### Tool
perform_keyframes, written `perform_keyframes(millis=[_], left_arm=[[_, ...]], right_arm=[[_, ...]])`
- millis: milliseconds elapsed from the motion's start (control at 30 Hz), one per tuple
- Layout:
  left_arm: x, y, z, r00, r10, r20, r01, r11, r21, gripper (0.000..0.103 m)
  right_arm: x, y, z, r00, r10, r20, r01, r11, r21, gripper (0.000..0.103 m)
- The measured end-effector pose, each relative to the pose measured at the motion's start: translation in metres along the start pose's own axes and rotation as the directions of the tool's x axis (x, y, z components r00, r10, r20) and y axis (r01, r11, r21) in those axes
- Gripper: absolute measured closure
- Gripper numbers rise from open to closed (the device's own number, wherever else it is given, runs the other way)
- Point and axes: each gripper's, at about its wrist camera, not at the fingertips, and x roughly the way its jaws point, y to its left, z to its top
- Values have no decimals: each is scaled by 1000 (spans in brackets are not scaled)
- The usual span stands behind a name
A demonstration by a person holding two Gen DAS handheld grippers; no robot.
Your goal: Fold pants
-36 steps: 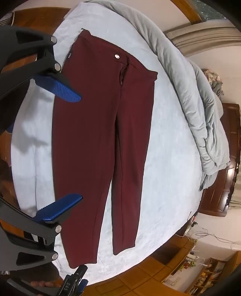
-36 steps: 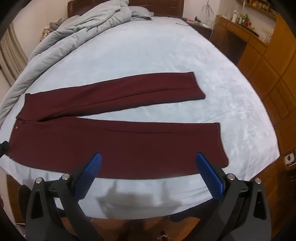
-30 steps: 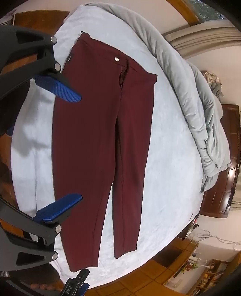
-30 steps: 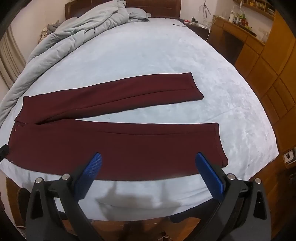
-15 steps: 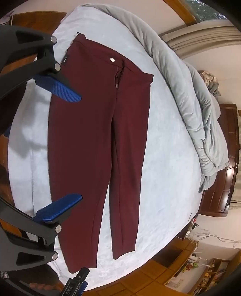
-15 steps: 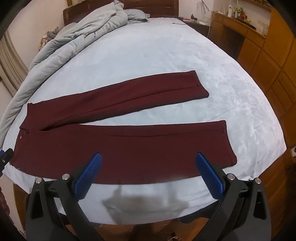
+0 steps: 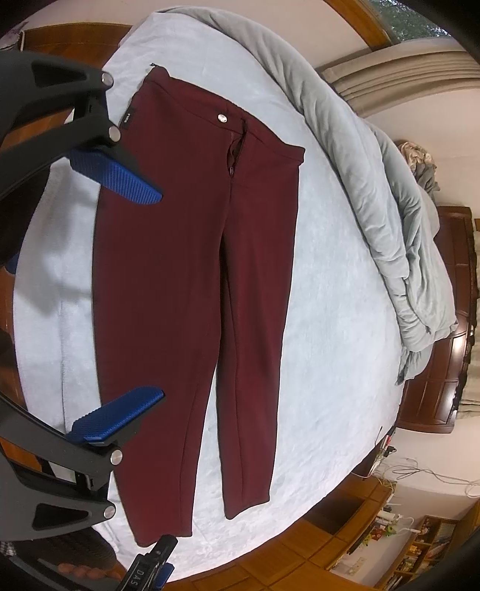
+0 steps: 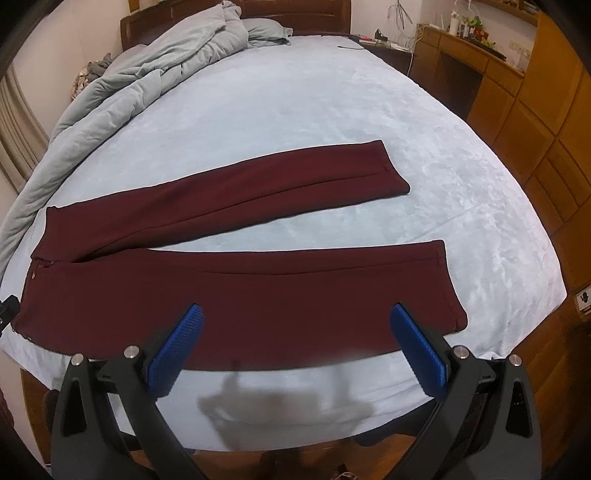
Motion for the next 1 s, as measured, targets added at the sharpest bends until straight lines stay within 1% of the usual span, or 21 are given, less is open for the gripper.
perform_keyframes(millis=[1000], left_arm=[[0,-6,2,1000,10,3,-10,1000,10,4]], right_arm=[[0,-3,1,1000,-2,6,2,1000,0,3]])
